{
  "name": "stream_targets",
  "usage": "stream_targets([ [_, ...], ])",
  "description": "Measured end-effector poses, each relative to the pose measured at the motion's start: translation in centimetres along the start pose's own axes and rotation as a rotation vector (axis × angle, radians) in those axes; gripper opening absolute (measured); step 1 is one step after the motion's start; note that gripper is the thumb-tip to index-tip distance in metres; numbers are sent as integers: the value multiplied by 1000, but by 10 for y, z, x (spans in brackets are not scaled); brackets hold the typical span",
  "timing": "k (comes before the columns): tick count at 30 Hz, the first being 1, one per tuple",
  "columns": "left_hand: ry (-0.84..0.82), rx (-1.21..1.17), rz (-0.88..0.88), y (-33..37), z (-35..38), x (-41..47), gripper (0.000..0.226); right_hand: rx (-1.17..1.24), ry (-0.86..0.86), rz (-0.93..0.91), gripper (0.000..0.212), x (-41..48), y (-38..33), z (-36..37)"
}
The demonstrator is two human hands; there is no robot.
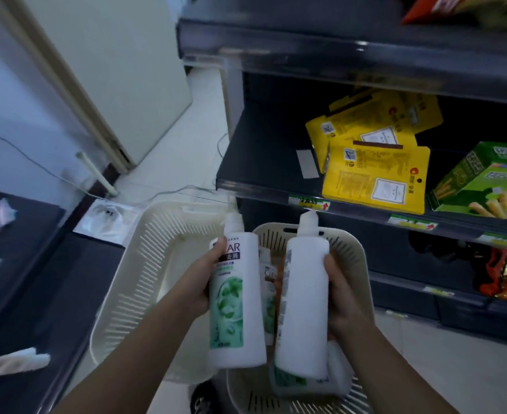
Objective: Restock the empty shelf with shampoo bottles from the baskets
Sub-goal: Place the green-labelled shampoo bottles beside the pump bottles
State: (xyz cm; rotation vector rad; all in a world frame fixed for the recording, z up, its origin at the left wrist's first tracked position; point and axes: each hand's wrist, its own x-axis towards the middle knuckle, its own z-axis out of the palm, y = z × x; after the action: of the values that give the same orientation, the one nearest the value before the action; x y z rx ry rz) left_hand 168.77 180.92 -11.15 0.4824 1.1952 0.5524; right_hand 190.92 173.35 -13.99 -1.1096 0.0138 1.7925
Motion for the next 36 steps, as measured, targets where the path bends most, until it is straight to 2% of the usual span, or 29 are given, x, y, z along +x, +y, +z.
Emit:
stream_targets([
  [1,21,-10,19,5,-8,-7,44,-48,9,4,105,3,0,10],
  [2,49,-26,38,11,-17,-14,45,-110,8,-1,111,2,-1,24],
  [3,71,-47,52,15,-26,-21,45,-166,-15,-15,105,4,0,38],
  [5,103,-98,80,23,-46,-38,44,-246,-58,-22,72,3,2,70],
  [6,121,-118,93,26,-56,-48,44,-281,-88,-19,66,2,4,86],
  [10,213,-195,166,39,-102,-93,44,-371,-258,-15,64,10,22,145],
  [12,263,-234,216,45,-130,-117,47,-439,-360,-34,75,13,34,176],
  [15,336,-258,292,51,-170,-155,40,-547,-439,-70,92,14,58,223],
  [17,372,-264,353,55,-195,-181,42,-598,-479,-81,88,9,78,256],
  [20,422,-287,457,57,-234,-220,42,-665,-523,-104,67,0,111,304],
  [24,511,-296,586,58,-285,-270,47,-806,-579,-178,81,-9,158,365],
  [27,569,-279,657,59,-323,-305,43,-896,-625,-255,90,-14,198,410],
  [32,654,-215,755,67,-384,-357,49,-976,-741,-344,86,-24,260,481],
  [36,740,-208,826,78,-427,-390,27,-1040,-794,-413,75,-28,295,532],
])
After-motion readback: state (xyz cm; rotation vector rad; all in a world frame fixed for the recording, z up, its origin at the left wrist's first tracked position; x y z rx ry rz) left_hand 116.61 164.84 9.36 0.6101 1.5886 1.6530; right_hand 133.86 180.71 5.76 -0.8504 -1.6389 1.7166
